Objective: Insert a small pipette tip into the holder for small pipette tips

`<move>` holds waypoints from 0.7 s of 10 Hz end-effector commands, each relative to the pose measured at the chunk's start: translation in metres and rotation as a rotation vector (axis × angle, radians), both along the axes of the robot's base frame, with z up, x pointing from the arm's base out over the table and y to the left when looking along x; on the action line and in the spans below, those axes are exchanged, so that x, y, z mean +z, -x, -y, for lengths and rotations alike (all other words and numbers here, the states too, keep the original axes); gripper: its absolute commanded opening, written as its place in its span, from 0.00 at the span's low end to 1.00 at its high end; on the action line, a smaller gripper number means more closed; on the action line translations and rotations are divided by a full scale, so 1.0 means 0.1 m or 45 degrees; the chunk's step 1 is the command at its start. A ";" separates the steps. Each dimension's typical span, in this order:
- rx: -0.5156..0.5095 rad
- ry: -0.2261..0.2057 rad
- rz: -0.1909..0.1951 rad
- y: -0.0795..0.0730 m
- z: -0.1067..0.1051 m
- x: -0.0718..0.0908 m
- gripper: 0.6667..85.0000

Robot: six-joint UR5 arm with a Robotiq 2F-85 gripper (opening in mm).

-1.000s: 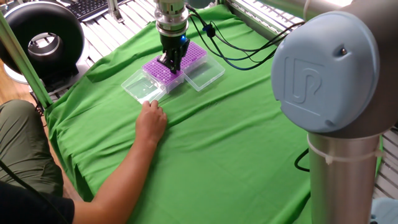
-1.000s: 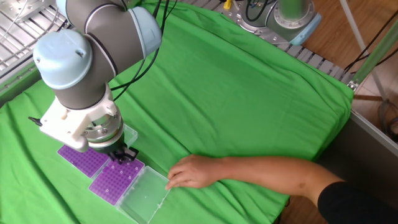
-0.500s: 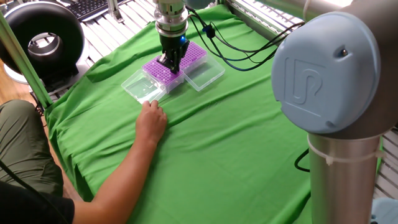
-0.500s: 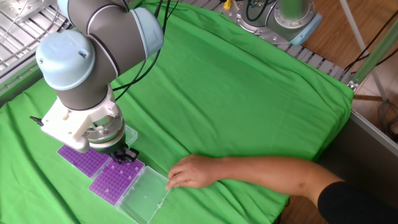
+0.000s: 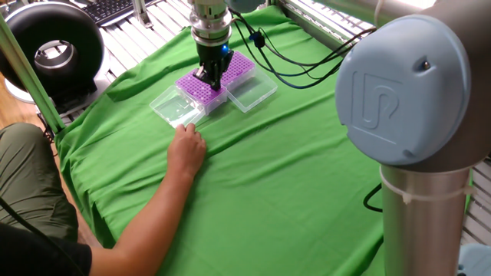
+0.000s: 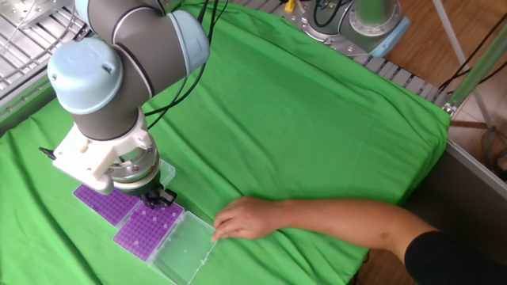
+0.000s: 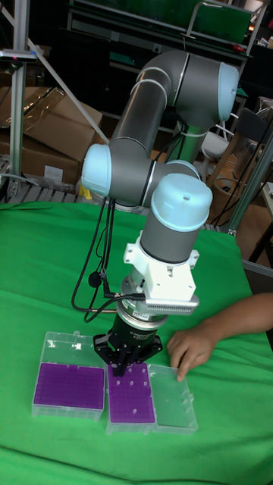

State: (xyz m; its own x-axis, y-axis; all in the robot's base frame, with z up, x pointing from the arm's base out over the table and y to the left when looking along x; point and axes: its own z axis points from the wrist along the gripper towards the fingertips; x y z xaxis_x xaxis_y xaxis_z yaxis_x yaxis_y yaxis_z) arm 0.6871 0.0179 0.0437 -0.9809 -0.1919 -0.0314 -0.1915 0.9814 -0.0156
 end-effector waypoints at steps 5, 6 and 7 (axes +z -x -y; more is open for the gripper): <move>-0.015 0.036 -0.032 0.05 0.09 0.15 0.00; -0.019 0.044 -0.041 0.06 0.07 0.22 0.00; -0.021 0.047 -0.047 0.05 0.06 0.29 0.00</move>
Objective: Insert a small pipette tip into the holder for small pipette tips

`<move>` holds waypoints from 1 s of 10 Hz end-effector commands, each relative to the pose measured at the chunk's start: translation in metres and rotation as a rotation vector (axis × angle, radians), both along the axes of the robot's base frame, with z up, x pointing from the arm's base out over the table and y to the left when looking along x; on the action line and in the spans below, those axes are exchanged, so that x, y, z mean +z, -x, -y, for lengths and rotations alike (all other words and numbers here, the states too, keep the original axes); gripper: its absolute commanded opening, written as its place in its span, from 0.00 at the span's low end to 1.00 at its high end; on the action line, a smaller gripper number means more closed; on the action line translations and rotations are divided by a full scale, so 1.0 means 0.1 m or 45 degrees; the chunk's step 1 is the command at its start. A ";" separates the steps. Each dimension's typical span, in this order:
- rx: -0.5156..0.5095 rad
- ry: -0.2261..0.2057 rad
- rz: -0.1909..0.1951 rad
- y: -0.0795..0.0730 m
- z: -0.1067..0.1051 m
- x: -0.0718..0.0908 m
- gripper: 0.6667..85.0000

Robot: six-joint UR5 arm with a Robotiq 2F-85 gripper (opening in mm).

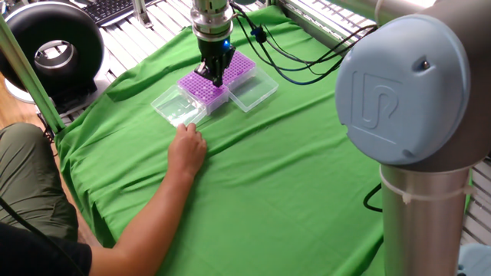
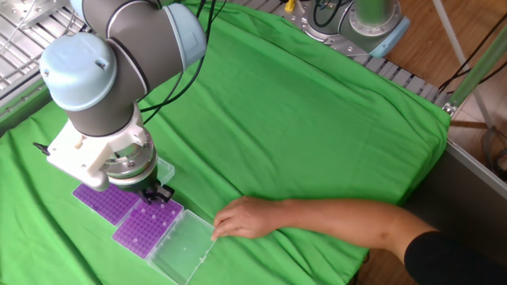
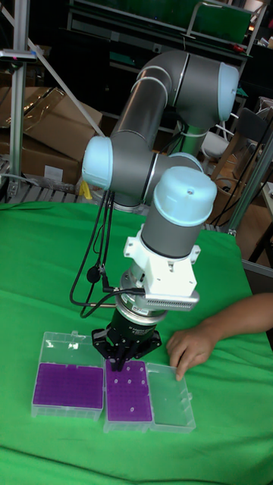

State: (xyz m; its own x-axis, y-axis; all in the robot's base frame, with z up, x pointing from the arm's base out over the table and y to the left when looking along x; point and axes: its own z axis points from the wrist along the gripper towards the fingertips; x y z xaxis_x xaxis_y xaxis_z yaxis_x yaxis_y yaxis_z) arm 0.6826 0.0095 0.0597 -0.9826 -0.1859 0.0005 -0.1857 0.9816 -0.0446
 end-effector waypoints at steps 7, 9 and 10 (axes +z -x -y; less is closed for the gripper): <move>0.224 0.090 0.055 -0.23 0.44 0.41 0.00; 0.289 0.121 0.095 -0.33 0.56 0.43 0.00; 0.329 0.151 0.131 -0.41 0.66 0.45 0.00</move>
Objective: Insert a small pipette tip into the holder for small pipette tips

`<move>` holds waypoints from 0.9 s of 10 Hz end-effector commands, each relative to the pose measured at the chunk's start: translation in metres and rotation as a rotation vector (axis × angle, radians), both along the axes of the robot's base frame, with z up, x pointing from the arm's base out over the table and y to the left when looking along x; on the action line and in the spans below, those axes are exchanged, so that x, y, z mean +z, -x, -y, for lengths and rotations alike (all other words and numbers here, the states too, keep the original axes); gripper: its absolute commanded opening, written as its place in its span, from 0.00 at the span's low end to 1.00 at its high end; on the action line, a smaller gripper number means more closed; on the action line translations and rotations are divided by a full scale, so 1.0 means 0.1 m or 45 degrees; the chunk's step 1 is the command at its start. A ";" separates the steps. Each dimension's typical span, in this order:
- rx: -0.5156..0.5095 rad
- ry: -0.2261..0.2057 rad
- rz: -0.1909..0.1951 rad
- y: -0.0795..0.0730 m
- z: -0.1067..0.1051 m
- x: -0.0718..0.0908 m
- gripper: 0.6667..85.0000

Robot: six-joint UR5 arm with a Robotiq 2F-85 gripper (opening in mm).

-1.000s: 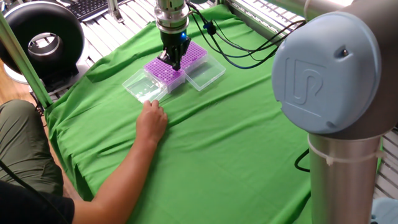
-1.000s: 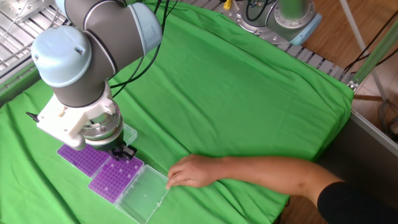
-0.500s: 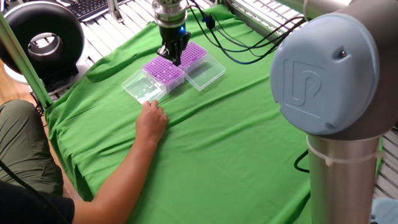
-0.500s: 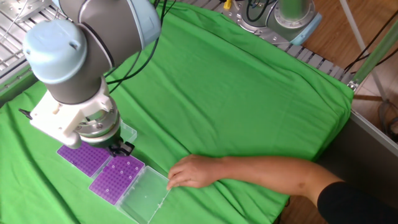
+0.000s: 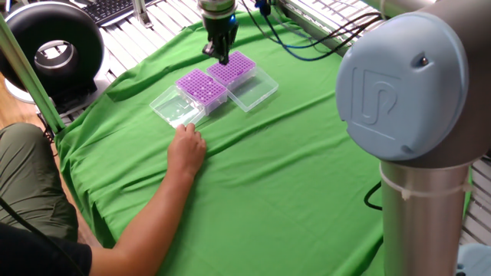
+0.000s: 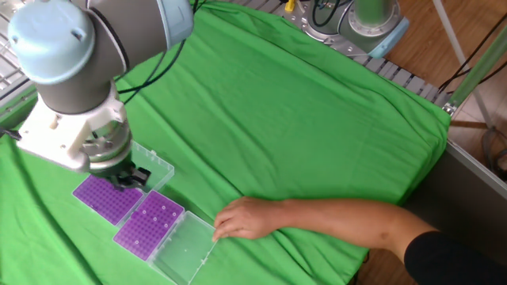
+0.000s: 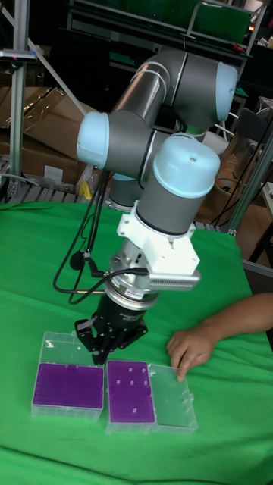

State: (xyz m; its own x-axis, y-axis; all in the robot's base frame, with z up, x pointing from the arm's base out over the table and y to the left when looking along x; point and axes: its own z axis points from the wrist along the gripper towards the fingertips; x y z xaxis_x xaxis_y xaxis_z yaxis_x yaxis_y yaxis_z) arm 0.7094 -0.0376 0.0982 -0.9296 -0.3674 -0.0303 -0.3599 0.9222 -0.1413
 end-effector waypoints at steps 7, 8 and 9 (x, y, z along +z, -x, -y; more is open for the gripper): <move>0.154 -0.023 0.198 -0.38 0.35 -0.16 0.00; 0.170 -0.026 0.202 -0.36 0.38 -0.19 0.00; 0.177 -0.030 0.202 -0.34 0.40 -0.22 0.00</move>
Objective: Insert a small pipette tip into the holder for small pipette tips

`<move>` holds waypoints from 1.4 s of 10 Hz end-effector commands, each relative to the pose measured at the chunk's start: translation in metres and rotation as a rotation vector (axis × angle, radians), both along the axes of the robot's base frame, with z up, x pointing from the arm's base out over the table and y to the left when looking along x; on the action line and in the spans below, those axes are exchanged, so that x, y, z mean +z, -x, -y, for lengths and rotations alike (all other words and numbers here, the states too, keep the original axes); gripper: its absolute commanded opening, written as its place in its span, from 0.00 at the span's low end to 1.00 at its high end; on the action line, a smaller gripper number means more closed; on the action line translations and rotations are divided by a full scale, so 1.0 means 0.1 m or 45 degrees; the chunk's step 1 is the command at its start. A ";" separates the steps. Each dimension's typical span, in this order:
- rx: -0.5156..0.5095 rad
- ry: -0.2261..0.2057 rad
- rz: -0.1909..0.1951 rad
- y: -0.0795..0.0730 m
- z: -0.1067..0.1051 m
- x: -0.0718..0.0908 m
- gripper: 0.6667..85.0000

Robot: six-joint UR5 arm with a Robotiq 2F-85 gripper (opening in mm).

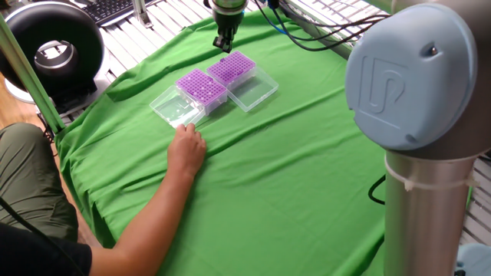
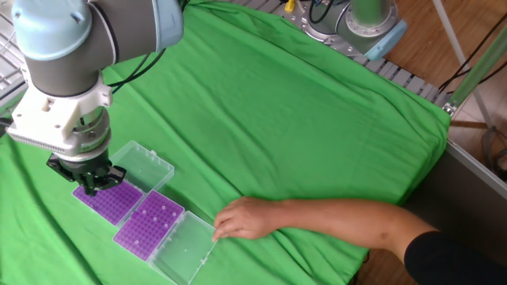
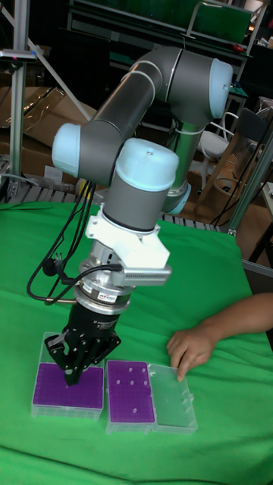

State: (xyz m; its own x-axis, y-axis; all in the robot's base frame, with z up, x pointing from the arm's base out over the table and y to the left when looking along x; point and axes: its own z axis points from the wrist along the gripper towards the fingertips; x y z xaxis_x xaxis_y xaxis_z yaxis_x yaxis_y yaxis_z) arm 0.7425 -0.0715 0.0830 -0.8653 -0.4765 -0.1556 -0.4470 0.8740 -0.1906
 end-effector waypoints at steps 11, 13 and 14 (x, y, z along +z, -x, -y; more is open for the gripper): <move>0.052 -0.027 -0.014 0.19 0.18 -0.11 0.00; 0.063 -0.010 -0.012 0.20 0.23 -0.11 0.00; 0.067 -0.009 -0.012 0.22 0.25 -0.12 0.00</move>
